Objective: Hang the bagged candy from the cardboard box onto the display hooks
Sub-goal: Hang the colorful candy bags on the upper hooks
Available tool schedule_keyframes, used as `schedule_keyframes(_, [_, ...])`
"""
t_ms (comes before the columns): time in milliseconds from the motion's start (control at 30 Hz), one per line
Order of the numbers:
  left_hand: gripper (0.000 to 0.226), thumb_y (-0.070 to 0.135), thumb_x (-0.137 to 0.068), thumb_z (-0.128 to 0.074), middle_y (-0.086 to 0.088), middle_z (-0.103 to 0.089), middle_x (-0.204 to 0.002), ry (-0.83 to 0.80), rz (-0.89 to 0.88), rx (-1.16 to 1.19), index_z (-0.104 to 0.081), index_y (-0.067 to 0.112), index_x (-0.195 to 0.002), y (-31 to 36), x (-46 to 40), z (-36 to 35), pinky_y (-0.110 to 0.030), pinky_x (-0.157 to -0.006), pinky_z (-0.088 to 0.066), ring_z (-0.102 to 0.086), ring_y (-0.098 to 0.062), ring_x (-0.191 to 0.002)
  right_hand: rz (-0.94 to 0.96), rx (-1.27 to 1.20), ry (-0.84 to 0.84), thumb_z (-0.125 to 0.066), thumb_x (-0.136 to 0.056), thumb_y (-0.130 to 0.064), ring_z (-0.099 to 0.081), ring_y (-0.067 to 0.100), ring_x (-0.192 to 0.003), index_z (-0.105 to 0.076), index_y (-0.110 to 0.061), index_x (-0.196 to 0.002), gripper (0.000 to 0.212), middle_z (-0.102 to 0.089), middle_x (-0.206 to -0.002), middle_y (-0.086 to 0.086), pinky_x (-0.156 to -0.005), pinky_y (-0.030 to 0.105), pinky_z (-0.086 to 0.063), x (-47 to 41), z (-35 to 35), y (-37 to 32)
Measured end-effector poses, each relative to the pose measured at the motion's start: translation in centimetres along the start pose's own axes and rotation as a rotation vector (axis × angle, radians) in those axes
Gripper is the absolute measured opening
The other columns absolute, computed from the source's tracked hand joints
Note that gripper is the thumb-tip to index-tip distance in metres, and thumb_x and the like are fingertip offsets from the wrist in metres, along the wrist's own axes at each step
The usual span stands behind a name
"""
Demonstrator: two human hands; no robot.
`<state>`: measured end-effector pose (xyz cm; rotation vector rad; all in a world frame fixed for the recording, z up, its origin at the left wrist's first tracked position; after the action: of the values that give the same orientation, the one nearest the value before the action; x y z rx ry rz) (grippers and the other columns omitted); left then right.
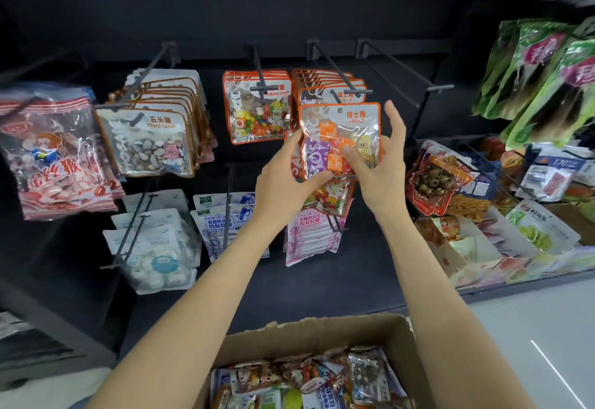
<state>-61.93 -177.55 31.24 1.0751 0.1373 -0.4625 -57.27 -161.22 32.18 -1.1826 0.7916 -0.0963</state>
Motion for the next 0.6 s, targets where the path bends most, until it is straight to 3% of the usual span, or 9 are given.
schedule_keyframes(67, [0.079, 0.047, -0.078, -0.072, 0.014, -0.054, -0.133, -0.008, -0.008, -0.026, -0.034, 0.029, -0.145, -0.1, -0.7, -0.4, -0.031, -0.102, -0.043, -0.051, -0.003, -0.118, 0.041, 0.064, -0.011, -0.064, -0.09, -0.027, -0.054, 0.007, -0.12, -0.032, -0.034, -0.143, 0.063, -0.053, -0.134, -0.007, -0.1, 0.04, -0.048, -0.6, 0.0, 0.0])
schedule_keyframes(100, [0.079, 0.048, -0.078, -0.071, 0.01, -0.055, -0.134, -0.011, -0.006, -0.033, -0.034, 0.029, -0.145, -0.1, -0.9, -0.6, -0.034, -0.102, -0.044, -0.053, -0.007, -0.119, 0.035, 0.114, -0.021, -0.062, -0.091, -0.031, -0.051, 0.007, -0.121, -0.039, -0.037, -0.14, 0.054, -0.054, -0.13, -0.013, -0.101, 0.043, -0.046, -0.8, -0.1, 0.3])
schedule_keyframes(167, [0.075, 0.045, -0.079, -0.071, 0.008, -0.055, -0.134, -0.017, 0.002, -0.036, -0.036, 0.027, -0.144, -0.2, -1.1, -0.8, -0.03, -0.1, -0.043, -0.052, -0.006, -0.119, -0.008, 0.177, -0.047, -0.058, -0.092, -0.038, -0.052, 0.006, -0.114, -0.049, -0.047, -0.13, 0.04, -0.052, -0.113, -0.025, -0.098, 0.043, -0.048, -1.1, -0.3, 0.9])
schedule_keyframes(233, [0.072, 0.043, -0.08, -0.071, 0.009, -0.055, -0.134, -0.012, 0.005, -0.033, -0.038, 0.027, -0.142, -0.2, -1.2, -0.9, -0.026, -0.098, -0.042, -0.049, 0.001, -0.114, -0.038, 0.177, -0.066, -0.057, -0.092, -0.041, -0.054, 0.008, -0.11, -0.05, -0.055, -0.123, 0.035, -0.049, -0.105, -0.024, -0.093, 0.043, -0.051, -1.2, -0.5, 1.2])
schedule_keyframes(367, [0.071, 0.043, -0.08, -0.072, 0.01, -0.053, -0.137, -0.004, 0.008, -0.022, -0.039, 0.031, -0.142, -0.6, -1.1, -0.9, -0.033, -0.102, -0.043, -0.05, -0.008, -0.122, -0.011, 0.241, -0.081, -0.056, -0.094, -0.035, -0.051, 0.005, -0.106, -0.052, -0.043, -0.129, 0.037, -0.052, -0.11, -0.013, -0.096, 0.029, -0.044, -2.3, -0.4, 1.2])
schedule_keyframes(467, [0.066, 0.034, -0.08, -0.074, 0.019, -0.047, -0.135, 0.002, 0.057, -0.012, -0.043, 0.036, -0.138, -1.9, -0.4, 0.1, -0.023, -0.096, -0.042, -0.046, -0.001, -0.12, 0.009, 0.364, -0.096, -0.054, -0.095, -0.036, -0.05, 0.005, -0.088, -0.05, -0.039, -0.133, 0.038, -0.05, -0.109, -0.002, -0.078, 0.017, -0.04, -4.3, -1.2, 1.3])
schedule_keyframes(533, [0.063, 0.029, -0.079, -0.075, 0.018, -0.043, -0.14, 0.01, 0.095, 0.005, -0.047, 0.038, -0.135, -3.3, 0.3, 1.0, -0.026, -0.098, -0.044, -0.047, -0.004, -0.122, 0.057, 0.503, -0.105, -0.052, -0.095, -0.033, -0.051, 0.014, -0.081, -0.047, -0.035, -0.135, 0.04, -0.048, -0.108, 0.004, -0.069, 0.022, -0.037, -5.9, -2.3, 1.5])
schedule_keyframes(600, [0.059, 0.025, -0.081, -0.073, 0.025, -0.037, -0.136, 0.009, 0.105, 0.025, -0.048, 0.042, -0.132, -3.9, 0.9, 1.9, -0.029, -0.095, -0.049, -0.053, 0.007, -0.106, 0.092, 0.638, -0.088, -0.051, -0.094, -0.027, -0.052, 0.025, -0.09, -0.043, -0.028, -0.138, 0.044, -0.048, -0.112, 0.013, -0.073, 0.031, -0.043, -7.2, -3.0, 1.9])
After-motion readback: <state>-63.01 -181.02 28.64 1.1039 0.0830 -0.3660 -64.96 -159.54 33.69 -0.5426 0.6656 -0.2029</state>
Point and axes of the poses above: each hand's wrist, its own x-axis away from the middle knuckle, its own z-axis out of the back of the hand, y = z × x, the point moved 8 cm from there along -x, towards the middle knuckle
